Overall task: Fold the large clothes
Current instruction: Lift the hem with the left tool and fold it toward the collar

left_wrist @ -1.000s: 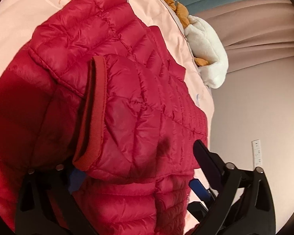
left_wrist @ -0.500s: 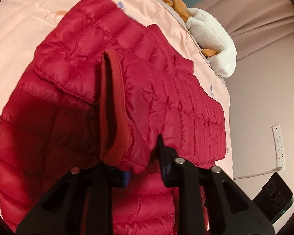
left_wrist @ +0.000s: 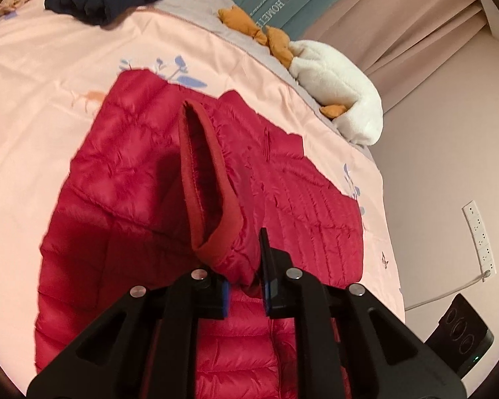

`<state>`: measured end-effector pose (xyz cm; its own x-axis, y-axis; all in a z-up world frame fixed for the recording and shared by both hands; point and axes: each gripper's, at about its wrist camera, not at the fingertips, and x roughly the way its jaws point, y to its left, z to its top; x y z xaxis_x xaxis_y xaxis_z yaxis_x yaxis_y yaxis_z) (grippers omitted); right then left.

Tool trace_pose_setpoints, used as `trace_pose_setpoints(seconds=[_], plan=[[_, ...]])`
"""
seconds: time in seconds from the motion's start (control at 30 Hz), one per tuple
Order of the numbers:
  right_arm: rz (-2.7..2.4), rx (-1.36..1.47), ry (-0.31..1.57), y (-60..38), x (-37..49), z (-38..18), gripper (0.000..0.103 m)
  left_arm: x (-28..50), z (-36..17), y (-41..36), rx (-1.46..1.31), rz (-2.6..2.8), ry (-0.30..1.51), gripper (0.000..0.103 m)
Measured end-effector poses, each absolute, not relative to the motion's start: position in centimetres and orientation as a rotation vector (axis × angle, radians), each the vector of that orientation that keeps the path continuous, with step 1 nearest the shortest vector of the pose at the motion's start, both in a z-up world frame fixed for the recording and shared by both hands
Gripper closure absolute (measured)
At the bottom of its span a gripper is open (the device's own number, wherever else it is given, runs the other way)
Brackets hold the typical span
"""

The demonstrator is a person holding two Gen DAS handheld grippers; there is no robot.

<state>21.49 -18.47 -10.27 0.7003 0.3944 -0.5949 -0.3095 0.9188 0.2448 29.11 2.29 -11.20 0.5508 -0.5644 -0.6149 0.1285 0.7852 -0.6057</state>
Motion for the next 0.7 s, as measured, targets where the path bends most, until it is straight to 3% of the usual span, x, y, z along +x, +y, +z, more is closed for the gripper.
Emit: trace_pose_setpoints(seconds=[0.7], plan=[[0.336,0.178,0.654,-21.2,20.3,-9.4,0.038,29.3,-11.6,4.6,-0.532,-0.355,0.895,0.089]])
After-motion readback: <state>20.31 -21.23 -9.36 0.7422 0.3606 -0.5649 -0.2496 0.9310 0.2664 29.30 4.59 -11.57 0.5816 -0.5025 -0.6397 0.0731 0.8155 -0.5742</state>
